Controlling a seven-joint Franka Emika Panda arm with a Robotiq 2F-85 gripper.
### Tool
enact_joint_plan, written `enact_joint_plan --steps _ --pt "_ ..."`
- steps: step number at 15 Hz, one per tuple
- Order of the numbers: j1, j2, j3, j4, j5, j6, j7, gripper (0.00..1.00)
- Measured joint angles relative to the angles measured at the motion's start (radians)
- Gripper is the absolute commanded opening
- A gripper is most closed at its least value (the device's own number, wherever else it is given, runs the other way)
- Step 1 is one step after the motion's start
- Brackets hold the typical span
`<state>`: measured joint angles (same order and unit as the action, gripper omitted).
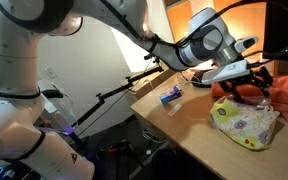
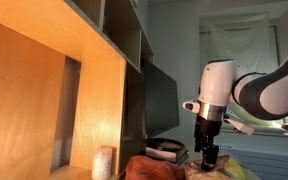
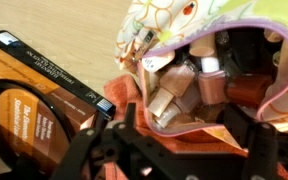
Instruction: Take the blue and the orange nail polish bottles out of the little bag
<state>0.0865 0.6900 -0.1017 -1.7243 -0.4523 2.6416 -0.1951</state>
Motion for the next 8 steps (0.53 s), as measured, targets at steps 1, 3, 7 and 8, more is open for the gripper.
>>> enact_joint_plan --steps 1,3,7,8 --pt "-0.009 0.004 0.008 0.001 0.011 -0.001 -0.008 1.00" --pt "-0.026 0.011 0.026 0.002 0.032 -0.005 -0.031 1.00" --pt "-0.051 0.021 0.056 0.019 0.065 -0.038 -0.077 1.00" --pt "-0.056 0.025 0.061 0.028 0.072 -0.048 -0.086 1.00"
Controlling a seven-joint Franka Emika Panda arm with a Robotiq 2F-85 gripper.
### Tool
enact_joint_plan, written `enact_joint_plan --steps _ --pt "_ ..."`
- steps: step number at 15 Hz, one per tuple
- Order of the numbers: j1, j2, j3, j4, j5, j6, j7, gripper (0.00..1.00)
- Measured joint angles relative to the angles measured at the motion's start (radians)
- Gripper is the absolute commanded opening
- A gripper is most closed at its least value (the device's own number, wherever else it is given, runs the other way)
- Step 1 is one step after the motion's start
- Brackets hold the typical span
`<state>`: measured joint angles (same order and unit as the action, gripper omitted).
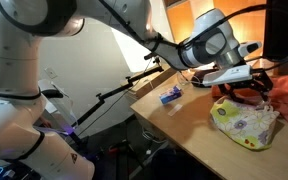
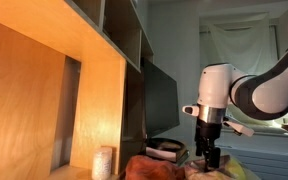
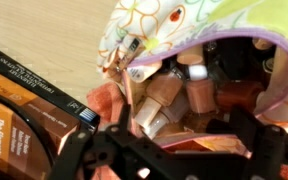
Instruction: Take the blue and the orange nail polish bottles out of the little bag
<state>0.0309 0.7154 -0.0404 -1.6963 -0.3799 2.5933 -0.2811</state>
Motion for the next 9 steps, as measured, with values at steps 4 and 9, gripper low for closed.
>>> enact_joint_plan --steps 4,9 --pt "-0.016 0.023 0.020 0.041 0.019 -0.040 -0.038 1.00" --pt "-0.037 0.075 0.046 0.124 0.051 -0.113 -0.100 1.00"
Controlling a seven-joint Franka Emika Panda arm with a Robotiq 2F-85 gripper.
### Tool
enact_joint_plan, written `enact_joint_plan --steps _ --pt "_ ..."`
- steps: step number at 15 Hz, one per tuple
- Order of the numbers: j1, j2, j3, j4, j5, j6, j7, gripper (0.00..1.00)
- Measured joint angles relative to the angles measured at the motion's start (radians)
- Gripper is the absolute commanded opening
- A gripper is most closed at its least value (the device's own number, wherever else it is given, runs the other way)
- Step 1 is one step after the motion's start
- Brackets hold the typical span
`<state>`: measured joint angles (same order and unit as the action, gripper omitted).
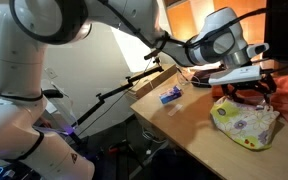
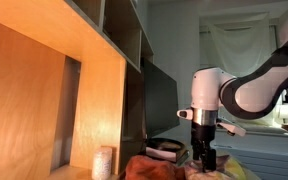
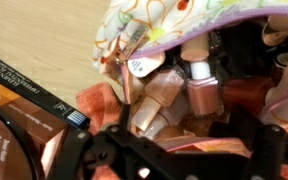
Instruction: Take the blue and the orange nail polish bottles out of the little bag
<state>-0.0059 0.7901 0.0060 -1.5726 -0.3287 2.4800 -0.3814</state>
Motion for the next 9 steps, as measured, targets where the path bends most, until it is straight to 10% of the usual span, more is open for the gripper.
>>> enact_joint_plan --steps 6,9 --pt "-0.012 0.049 0.012 0.080 0.020 -0.070 -0.028 1.00" --pt "-0.012 0.065 0.013 0.108 0.024 -0.094 -0.030 0.66"
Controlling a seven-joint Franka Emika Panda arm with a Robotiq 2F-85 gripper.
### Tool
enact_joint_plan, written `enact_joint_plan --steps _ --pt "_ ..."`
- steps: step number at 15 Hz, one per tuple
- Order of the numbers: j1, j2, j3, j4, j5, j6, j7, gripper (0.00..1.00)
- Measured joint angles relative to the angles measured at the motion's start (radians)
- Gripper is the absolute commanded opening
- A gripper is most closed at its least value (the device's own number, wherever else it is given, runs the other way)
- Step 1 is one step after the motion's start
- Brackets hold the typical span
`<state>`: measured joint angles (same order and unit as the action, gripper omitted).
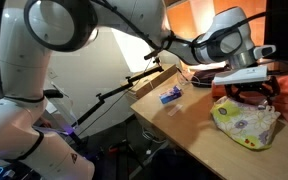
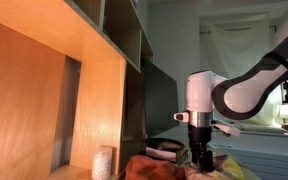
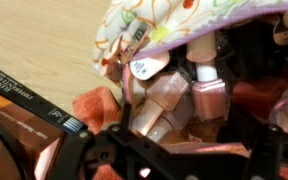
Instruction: Take the blue and the orange nail polish bottles out of the little bag
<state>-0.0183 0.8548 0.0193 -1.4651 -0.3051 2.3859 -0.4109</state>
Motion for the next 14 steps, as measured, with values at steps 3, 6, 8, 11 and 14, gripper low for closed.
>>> enact_joint_plan --steps 3,6,8,11,14 --pt "0.000 0.010 0.002 0.025 0.001 -0.020 0.000 0.43" --pt "0.000 0.018 0.003 0.049 0.001 -0.037 0.000 0.19" --pt "-0.001 0.028 0.003 0.066 0.001 -0.047 -0.001 0.05" --pt "-0.001 0.036 0.003 0.090 0.001 -0.057 -0.002 0.00" --pt "0.001 0.036 0.004 0.094 0.001 -0.057 -0.002 0.03"
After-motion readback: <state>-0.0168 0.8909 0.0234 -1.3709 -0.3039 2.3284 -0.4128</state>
